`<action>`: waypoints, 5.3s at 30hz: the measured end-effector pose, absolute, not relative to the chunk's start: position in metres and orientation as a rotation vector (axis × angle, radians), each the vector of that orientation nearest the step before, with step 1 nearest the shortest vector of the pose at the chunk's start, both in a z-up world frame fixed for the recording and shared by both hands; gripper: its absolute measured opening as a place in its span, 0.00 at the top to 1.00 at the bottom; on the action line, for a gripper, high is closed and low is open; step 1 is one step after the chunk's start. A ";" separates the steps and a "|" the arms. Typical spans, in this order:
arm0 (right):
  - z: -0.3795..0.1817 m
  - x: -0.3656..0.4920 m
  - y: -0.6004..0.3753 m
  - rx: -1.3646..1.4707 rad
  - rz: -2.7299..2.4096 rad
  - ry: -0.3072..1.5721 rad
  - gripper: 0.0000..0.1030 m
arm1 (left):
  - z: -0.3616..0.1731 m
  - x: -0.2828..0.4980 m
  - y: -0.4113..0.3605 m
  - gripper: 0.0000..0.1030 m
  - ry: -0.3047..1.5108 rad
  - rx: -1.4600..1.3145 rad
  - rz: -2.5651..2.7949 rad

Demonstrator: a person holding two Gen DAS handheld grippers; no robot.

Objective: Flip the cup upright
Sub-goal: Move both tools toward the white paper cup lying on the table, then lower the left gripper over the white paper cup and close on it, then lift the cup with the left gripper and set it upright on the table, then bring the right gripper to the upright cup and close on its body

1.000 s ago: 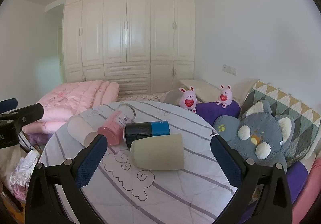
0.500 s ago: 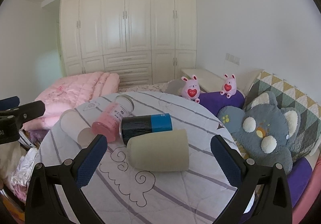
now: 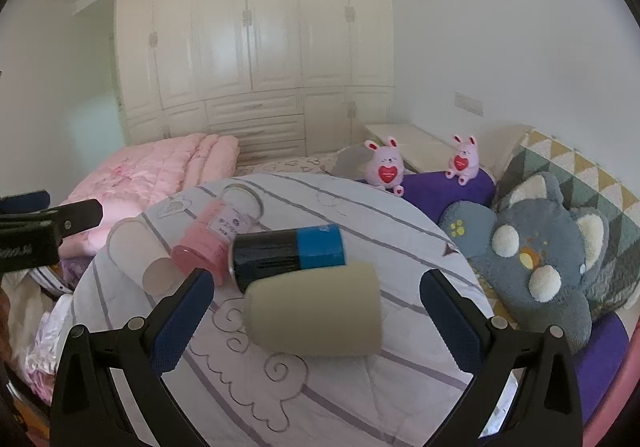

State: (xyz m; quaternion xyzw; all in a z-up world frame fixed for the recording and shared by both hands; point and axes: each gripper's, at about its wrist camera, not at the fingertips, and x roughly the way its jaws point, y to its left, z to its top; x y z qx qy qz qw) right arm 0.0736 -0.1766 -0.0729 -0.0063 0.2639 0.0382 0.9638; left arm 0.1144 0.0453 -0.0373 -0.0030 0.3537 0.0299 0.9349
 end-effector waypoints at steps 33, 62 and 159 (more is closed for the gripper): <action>-0.079 0.163 -0.116 -0.168 0.155 0.582 0.00 | -0.137 0.212 0.093 0.00 1.083 -0.589 0.250; -0.073 0.143 -0.108 -0.164 0.153 0.594 0.00 | -0.118 0.200 0.094 0.27 1.179 -0.234 -0.014; -0.141 0.197 0.002 0.164 0.429 1.243 0.12 | -0.103 0.114 0.160 0.00 0.898 -0.083 -0.251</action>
